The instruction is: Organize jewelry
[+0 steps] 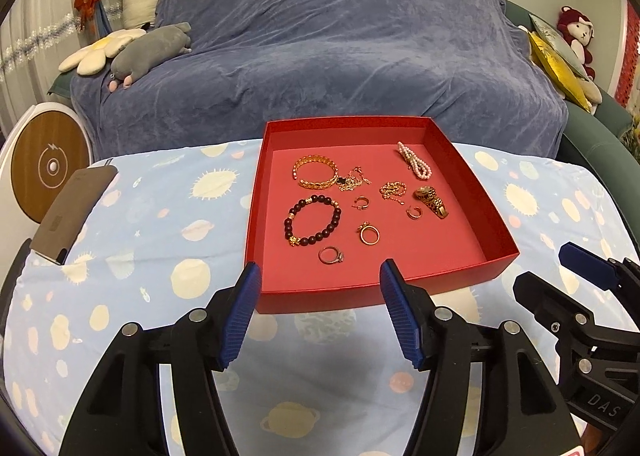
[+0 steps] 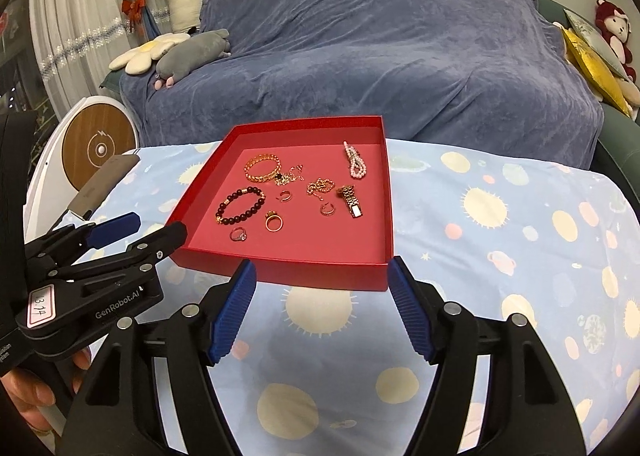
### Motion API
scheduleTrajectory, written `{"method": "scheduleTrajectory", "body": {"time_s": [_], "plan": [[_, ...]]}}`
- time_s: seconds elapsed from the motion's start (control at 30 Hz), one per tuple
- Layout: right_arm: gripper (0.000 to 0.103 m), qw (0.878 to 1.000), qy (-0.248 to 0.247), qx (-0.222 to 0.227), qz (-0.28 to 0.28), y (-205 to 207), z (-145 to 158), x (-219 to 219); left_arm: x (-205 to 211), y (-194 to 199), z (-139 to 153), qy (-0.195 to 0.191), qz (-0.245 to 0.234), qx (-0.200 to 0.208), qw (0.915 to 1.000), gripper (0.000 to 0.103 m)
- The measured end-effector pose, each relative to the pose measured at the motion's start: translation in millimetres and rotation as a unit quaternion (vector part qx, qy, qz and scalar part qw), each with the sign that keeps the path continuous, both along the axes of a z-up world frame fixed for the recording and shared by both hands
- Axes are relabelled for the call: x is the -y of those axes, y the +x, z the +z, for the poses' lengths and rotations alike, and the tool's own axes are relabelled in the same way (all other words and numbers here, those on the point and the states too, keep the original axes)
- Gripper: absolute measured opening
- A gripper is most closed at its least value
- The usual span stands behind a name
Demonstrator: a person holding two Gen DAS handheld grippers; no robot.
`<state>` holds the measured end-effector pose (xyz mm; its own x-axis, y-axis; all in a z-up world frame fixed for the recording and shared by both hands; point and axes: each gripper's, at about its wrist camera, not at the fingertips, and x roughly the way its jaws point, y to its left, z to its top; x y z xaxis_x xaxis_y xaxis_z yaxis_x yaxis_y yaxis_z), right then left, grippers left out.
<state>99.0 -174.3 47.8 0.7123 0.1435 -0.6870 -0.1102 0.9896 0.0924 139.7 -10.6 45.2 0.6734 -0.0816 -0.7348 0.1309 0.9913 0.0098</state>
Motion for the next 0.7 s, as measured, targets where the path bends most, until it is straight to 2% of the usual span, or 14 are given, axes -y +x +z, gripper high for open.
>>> {"method": "scheduleTrajectory", "body": {"time_s": [0.27,0.4,0.7], "plan": [[0.067,1.0,0.001,-0.005,0.0,-3.1,-3.7,-1.1,6.0,-6.1,-4.2,0.008,-0.007,-0.002,0.9999,0.064],[0.072,1.0,-0.003,-0.005,0.001,-4.9,-5.2,-3.1,7.0,-8.0,-5.2,0.013,-0.008,0.0,0.9999,0.067],[0.072,1.0,-0.008,-0.013,0.003,-4.1,-11.2,-4.6,5.1,-8.5,-10.8,0.016,-0.004,-0.007,0.9998,0.07]]}}
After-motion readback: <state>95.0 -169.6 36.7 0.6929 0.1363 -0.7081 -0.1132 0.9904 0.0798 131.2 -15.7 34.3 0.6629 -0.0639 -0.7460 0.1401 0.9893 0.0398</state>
